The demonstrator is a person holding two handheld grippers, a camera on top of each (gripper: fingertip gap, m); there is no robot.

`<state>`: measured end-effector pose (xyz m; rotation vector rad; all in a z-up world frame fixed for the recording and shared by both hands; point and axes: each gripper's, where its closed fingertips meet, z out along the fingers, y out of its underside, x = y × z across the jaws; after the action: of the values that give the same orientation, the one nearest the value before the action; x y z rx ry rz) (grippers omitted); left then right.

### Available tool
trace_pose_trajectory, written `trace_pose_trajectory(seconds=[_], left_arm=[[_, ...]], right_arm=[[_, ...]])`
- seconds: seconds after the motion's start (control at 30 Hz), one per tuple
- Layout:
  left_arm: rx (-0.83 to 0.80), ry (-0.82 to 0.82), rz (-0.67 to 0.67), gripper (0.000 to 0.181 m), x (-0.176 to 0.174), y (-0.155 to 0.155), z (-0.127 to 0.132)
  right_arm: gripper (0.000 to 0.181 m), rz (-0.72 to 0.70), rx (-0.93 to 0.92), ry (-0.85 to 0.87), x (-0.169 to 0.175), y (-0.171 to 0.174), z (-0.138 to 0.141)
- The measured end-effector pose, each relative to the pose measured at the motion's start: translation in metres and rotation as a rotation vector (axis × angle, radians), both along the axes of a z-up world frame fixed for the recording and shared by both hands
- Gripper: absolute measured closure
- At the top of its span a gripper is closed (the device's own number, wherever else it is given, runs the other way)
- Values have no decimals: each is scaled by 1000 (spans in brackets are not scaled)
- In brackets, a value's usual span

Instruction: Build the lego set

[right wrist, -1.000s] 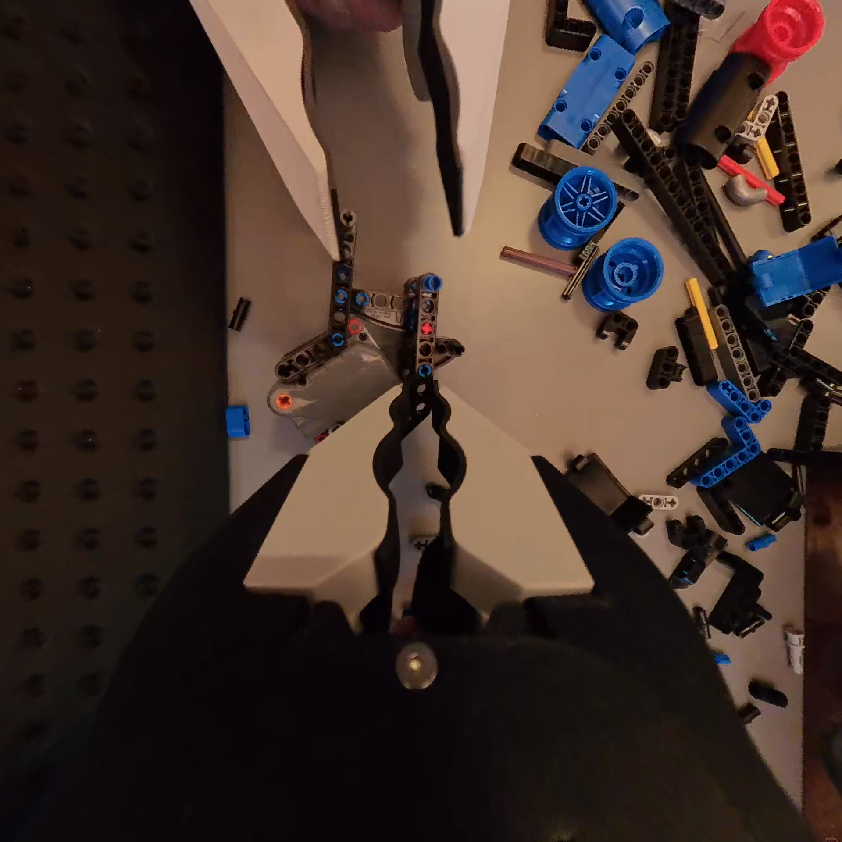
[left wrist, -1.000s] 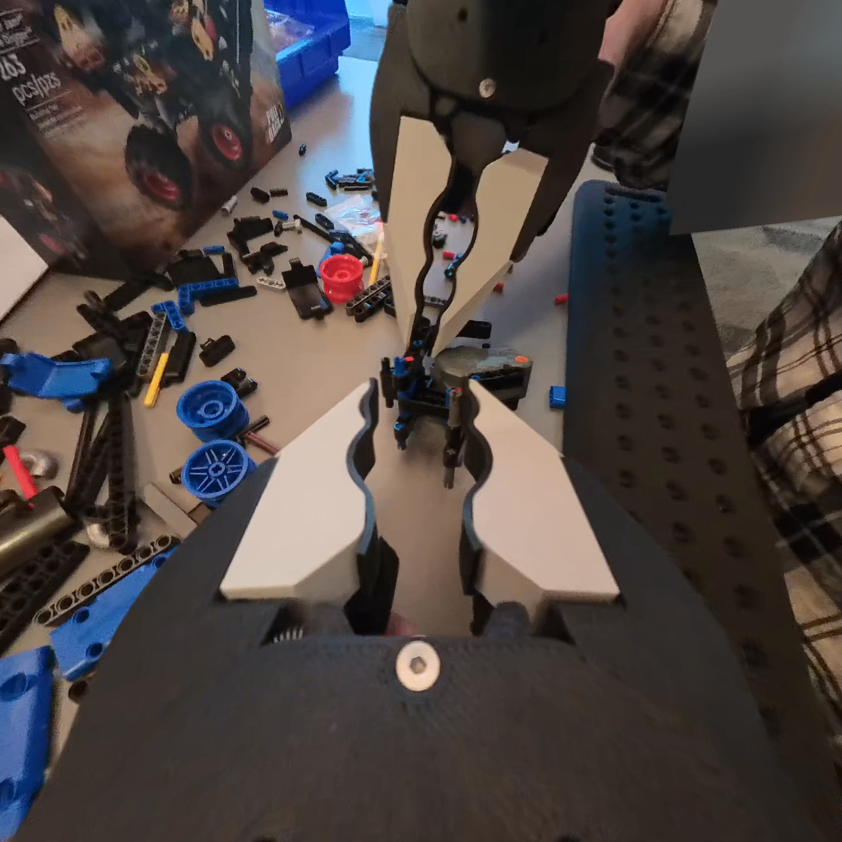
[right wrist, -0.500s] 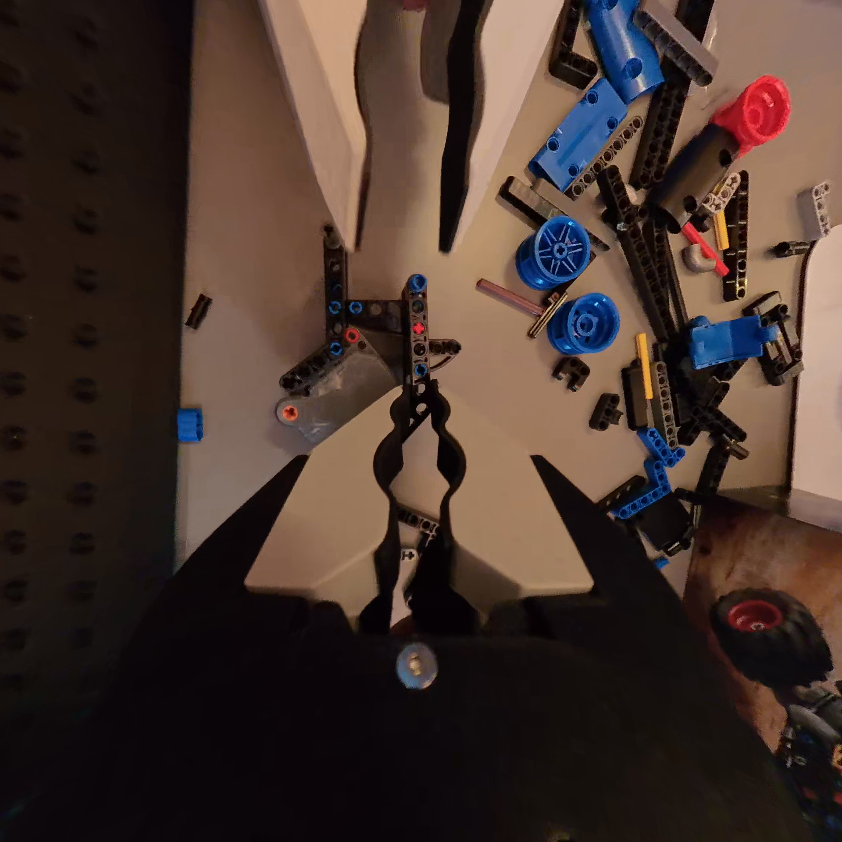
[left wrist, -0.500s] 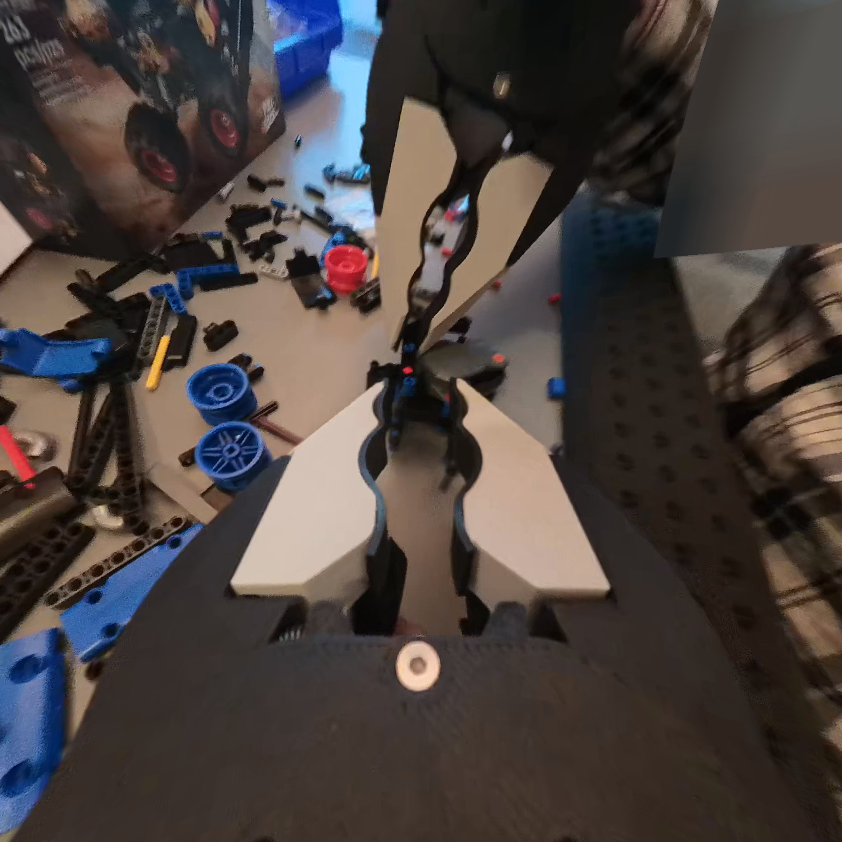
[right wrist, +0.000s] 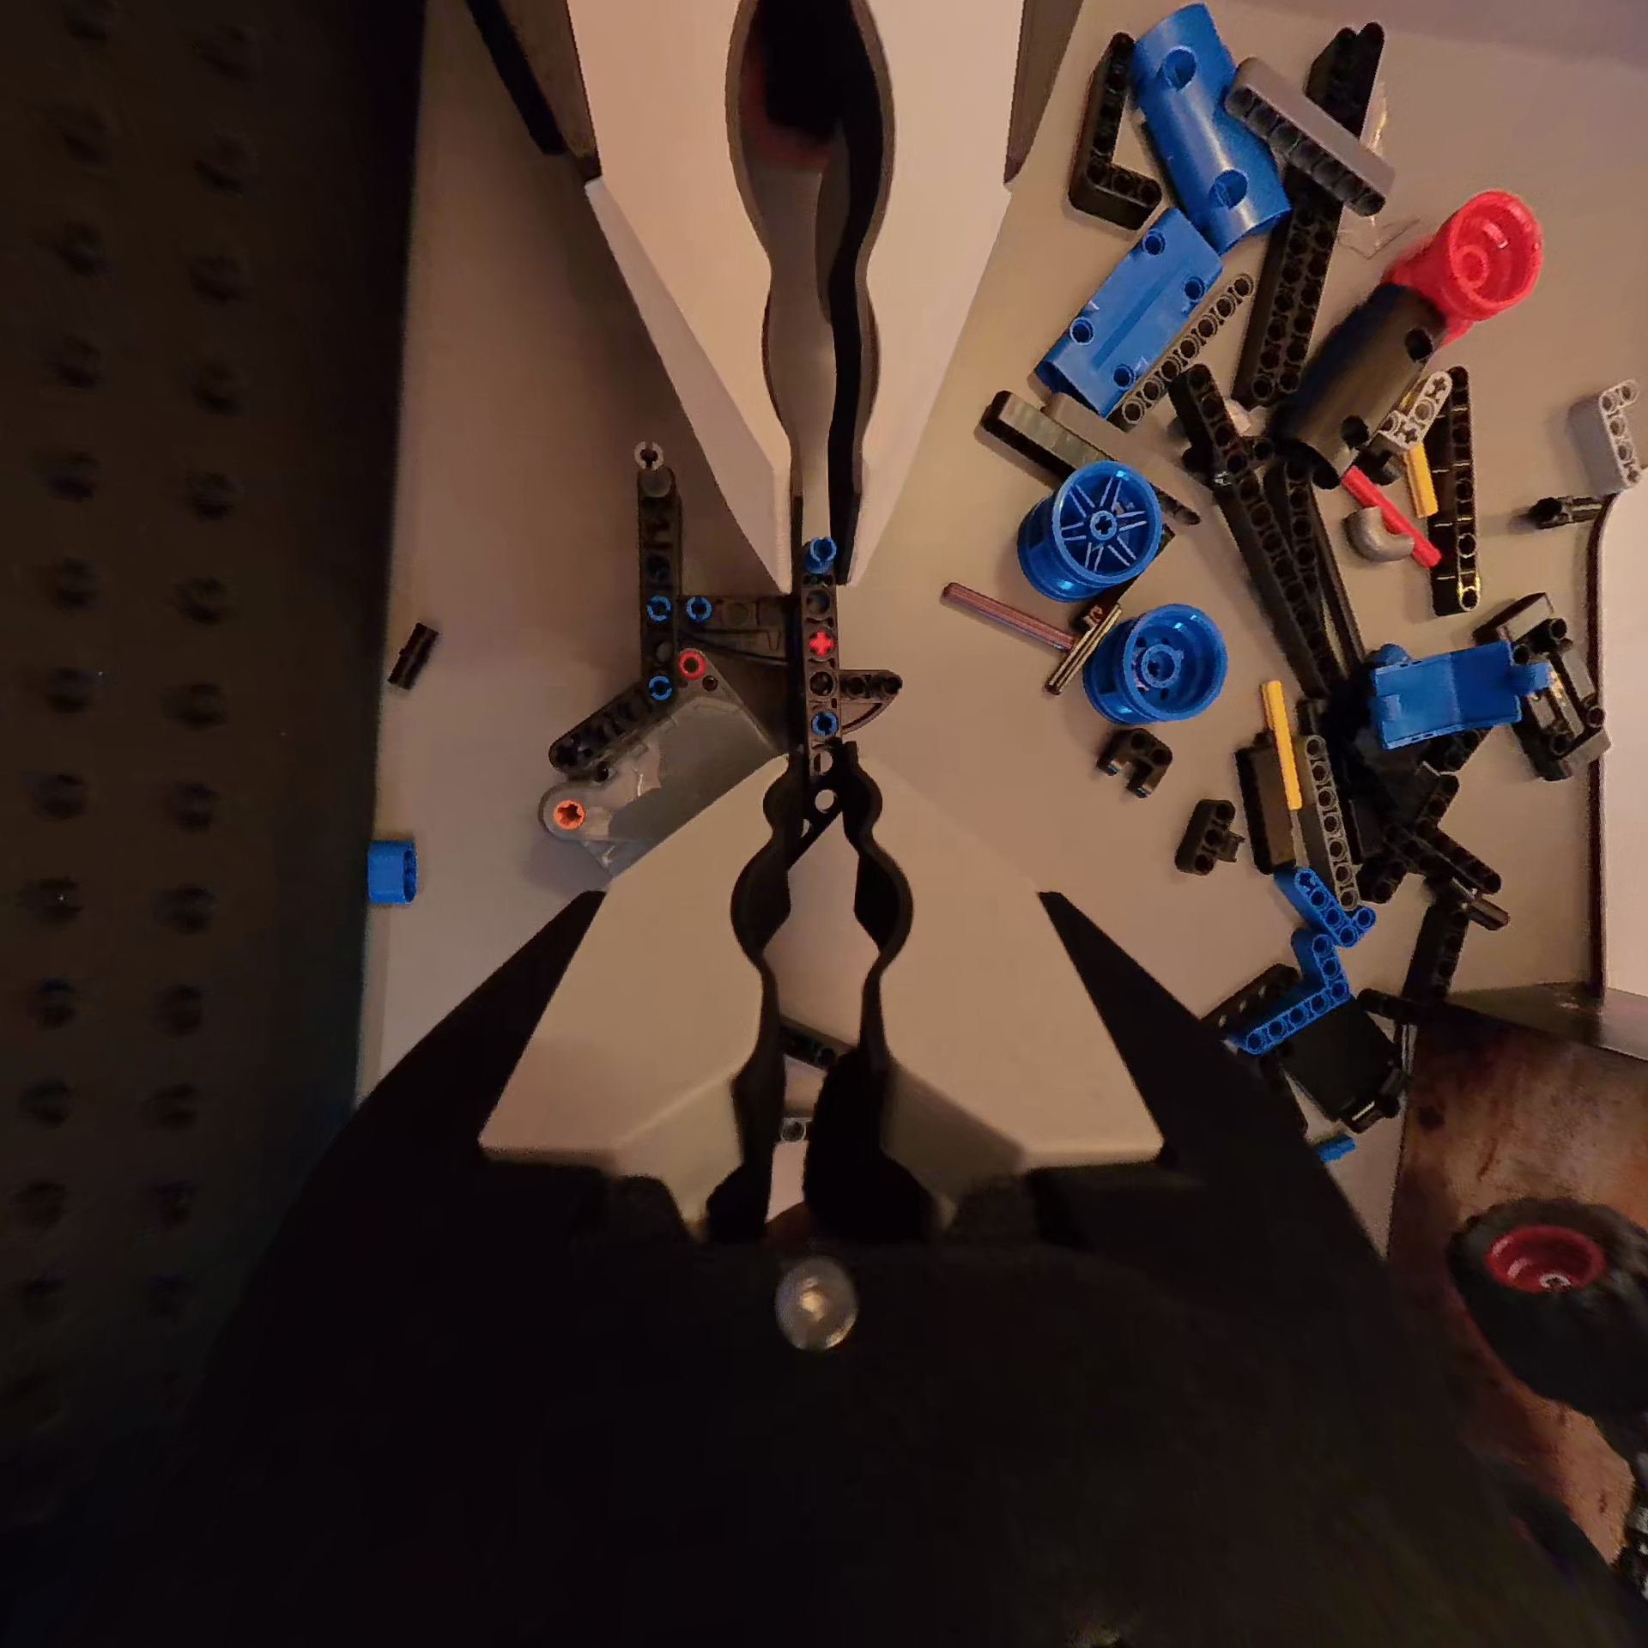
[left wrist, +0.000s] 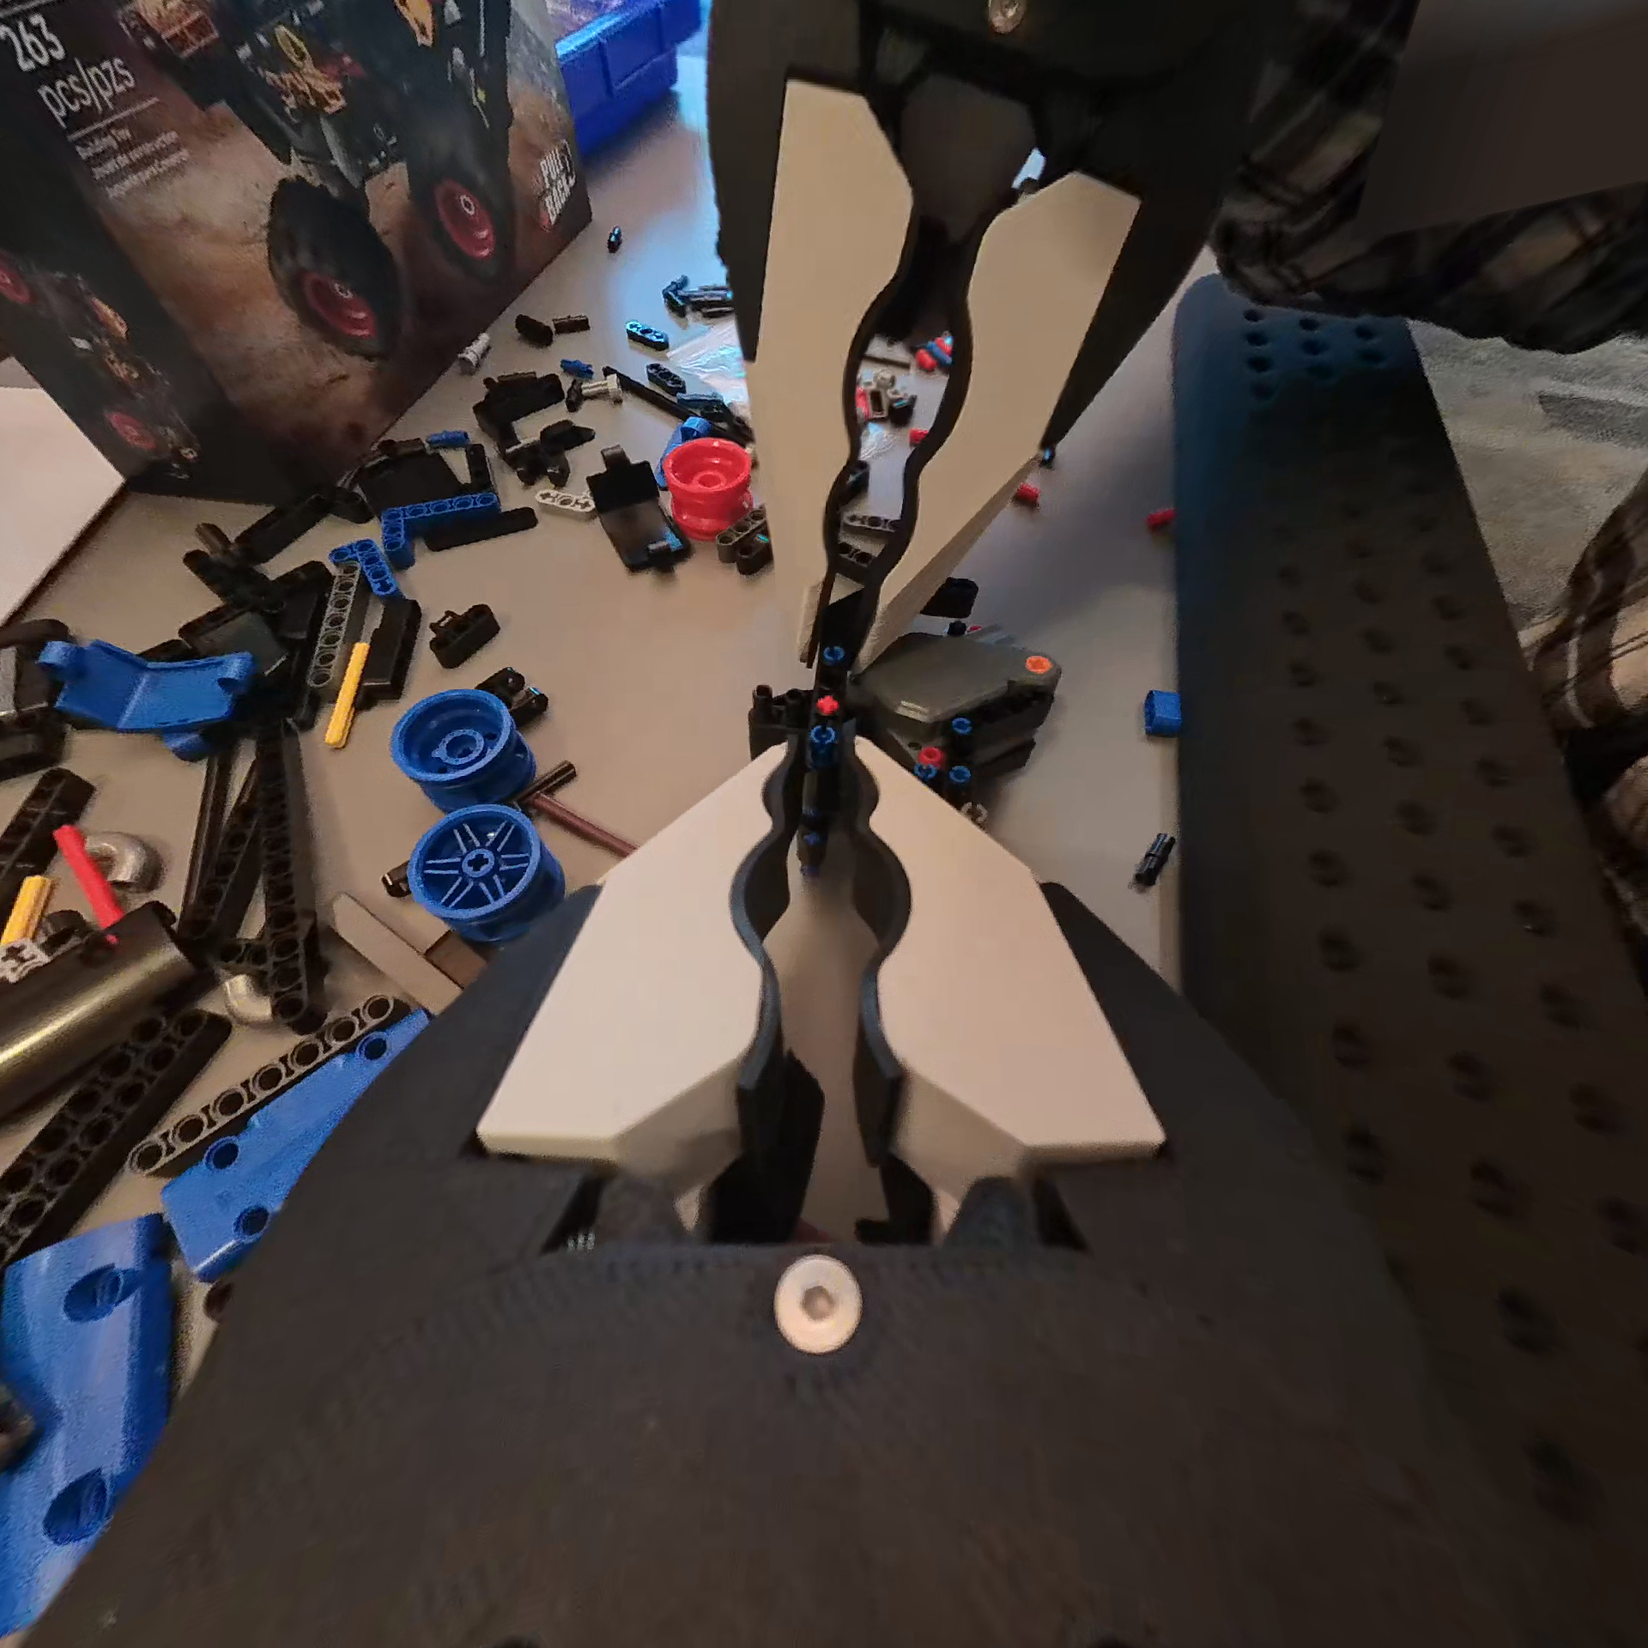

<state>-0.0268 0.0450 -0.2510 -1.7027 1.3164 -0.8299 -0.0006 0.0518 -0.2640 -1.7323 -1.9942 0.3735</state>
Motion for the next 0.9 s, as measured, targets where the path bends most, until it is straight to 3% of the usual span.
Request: trace_pose_trajectory(seconds=[0.57, 0.9], left_arm=[[-54, -10, 3, 175, 0, 5, -1], [-41, 27, -4, 175, 2, 3, -6]], right_arm=[[176, -18, -68, 17, -1, 0, -6], [162, -143, -254, 210, 4, 0, 9]])
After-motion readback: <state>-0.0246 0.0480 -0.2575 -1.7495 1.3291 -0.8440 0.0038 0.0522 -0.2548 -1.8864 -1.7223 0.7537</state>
